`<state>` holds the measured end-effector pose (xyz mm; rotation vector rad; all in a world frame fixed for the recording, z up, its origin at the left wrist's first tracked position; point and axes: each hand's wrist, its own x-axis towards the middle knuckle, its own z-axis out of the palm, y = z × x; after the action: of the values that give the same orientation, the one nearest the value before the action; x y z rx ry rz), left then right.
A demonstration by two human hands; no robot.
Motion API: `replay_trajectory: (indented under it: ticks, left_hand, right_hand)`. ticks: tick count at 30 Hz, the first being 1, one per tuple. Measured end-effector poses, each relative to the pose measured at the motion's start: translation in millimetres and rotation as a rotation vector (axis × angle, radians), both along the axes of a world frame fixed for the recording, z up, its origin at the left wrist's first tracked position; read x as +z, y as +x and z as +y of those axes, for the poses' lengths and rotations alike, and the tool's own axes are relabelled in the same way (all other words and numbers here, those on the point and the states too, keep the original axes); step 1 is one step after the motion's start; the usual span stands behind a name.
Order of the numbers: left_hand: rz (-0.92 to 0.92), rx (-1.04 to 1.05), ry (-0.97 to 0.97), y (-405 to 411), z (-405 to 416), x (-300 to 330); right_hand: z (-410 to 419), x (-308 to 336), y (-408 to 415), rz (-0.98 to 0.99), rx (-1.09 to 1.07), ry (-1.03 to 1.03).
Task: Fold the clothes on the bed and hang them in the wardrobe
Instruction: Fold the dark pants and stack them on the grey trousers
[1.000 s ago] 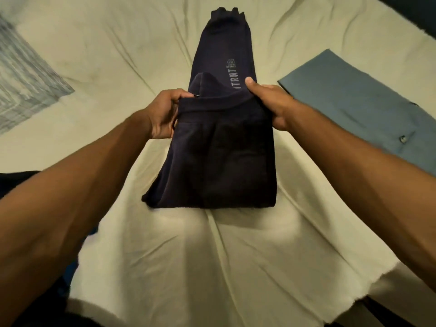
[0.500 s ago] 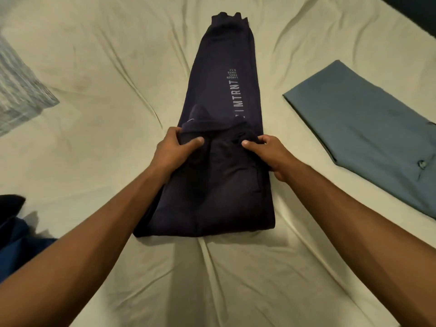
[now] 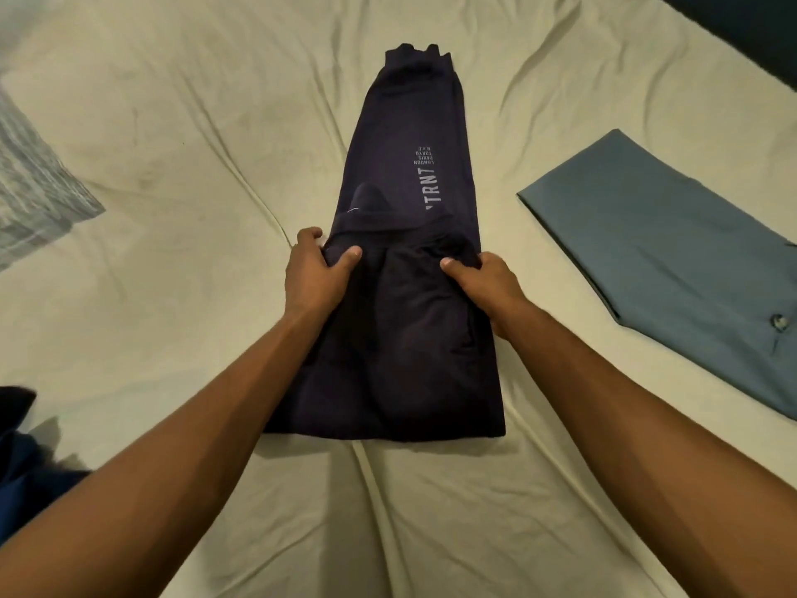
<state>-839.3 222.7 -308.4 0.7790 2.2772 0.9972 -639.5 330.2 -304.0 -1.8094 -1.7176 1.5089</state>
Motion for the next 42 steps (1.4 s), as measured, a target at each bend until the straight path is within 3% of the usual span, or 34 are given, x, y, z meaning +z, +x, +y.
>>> replay_trajectory:
  ticks: [3, 7, 11, 14, 18, 24, 34, 37, 42]
  left_hand:
    - [0.078, 0.008, -0.07, 2, -1, -2]
    - [0.123, 0.002, 0.024, -7, 19, 15]
    - [0.113, -0.105, -0.118, -17, 33, 13]
    - [0.159, -0.074, -0.094, -5, 23, 10]
    - [0.23, -0.076, -0.05, 24, -26, 4]
    - [0.242, -0.028, -0.143, 33, -110, 6]
    - [0.363, -0.261, -0.113, 24, -159, 5]
    - [0.359, -0.278, -0.128, 25, -180, 16]
    - [0.259, -0.475, -0.306, 33, -250, 16]
  right_hand:
    - [-3, -4, 1, -0.065, 0.046, 0.066]
    - [8, 3, -6, -0.007, -0.055, 0.143]
    - [17, 5, -8, -0.039, -0.07, 0.088]
    - [10, 8, -7, -0.097, -0.045, 0.067]
    - [-21, 13, 11, -0.152, 0.004, 0.069]
    - [-82, 15, 45, -0.12, -0.032, -0.035]
    - [-128, 15, 63, -0.159, 0.026, 0.064]
    - [-142, 22, 72, -0.164, 0.036, 0.028]
    - [-199, 22, 106, -0.207, 0.132, -0.132]
